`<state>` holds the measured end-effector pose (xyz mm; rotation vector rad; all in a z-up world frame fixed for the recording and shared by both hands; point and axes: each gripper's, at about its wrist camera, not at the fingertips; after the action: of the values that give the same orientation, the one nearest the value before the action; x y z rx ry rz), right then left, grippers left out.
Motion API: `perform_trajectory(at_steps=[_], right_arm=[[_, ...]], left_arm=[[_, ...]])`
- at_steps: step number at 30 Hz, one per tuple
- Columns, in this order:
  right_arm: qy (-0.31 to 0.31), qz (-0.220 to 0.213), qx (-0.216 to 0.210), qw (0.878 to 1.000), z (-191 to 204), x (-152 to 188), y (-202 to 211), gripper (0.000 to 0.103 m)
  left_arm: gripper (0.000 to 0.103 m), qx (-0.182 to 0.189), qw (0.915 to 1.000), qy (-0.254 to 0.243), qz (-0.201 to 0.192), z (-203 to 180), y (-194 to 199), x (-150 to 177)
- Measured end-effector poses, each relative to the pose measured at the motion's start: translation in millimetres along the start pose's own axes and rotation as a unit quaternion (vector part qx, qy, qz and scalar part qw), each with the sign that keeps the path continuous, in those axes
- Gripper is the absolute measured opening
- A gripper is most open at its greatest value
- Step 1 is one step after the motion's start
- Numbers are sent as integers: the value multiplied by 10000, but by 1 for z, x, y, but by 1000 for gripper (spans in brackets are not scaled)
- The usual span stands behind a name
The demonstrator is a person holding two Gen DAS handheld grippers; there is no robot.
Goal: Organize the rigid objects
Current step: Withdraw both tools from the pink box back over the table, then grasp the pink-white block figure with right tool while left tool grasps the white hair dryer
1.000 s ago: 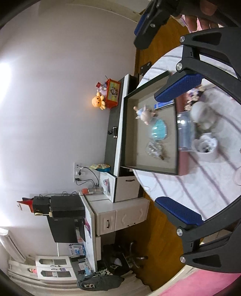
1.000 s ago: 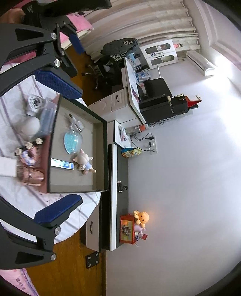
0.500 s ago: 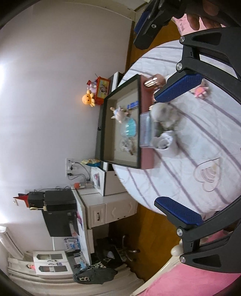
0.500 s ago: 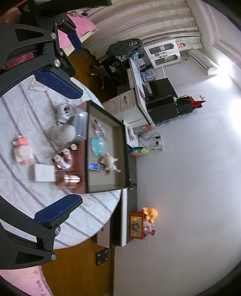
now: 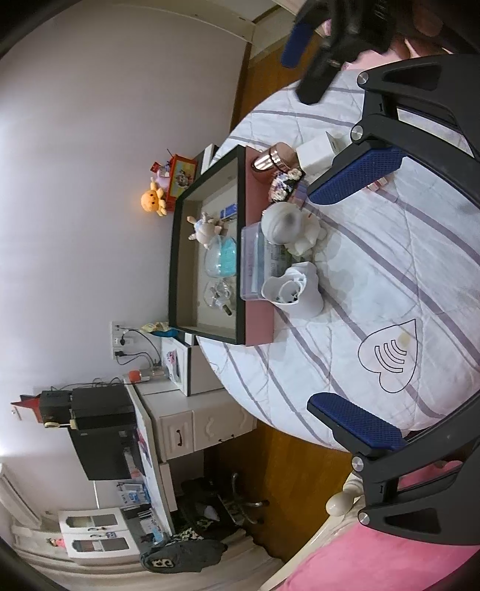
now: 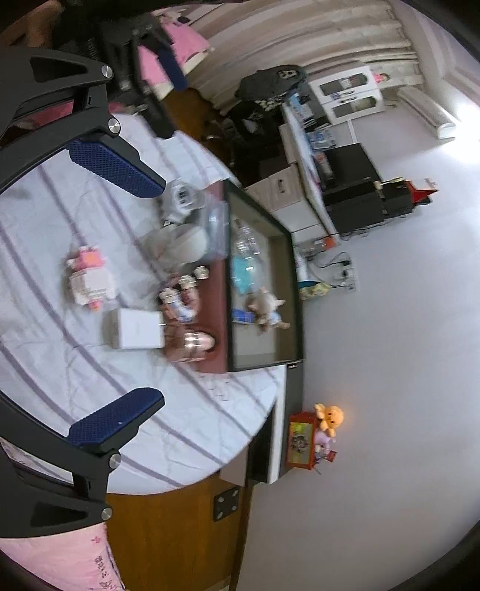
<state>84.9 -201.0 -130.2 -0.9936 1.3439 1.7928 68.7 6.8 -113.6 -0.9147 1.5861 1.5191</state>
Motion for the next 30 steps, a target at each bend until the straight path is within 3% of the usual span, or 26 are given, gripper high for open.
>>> perform_trajectory(at_steps=[10,15,17,21,30], right_arm=[[120,960,-29,9953,0,52,-38,103],[164,1219,-83,9924,5,65,-58,103],[135,1276,-151,9916,6,70,-63,97],[402,1289,-116,9908,14,73,-70,63],[410,1138,-398,9919,17,60,-69,63]], left_arm=[[103,-95,9984,-57,559,4,-33,33],[103,-128,9970,10,760,10,-47,44],[103,-133,9966,-2,817,10,-53,46],[103,-117,9959,-1,896,9,-62,48],[103,-145,9953,-56,952,9,-84,45]])
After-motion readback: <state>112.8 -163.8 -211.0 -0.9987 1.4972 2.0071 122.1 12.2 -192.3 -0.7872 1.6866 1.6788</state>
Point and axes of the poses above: each gripper's, at about its wrist camera, not at the fingertips, and y roughly against the way its jaws point, z to its left, x to its underside, and after that the axes turned 11 degrees about -z, right-handed
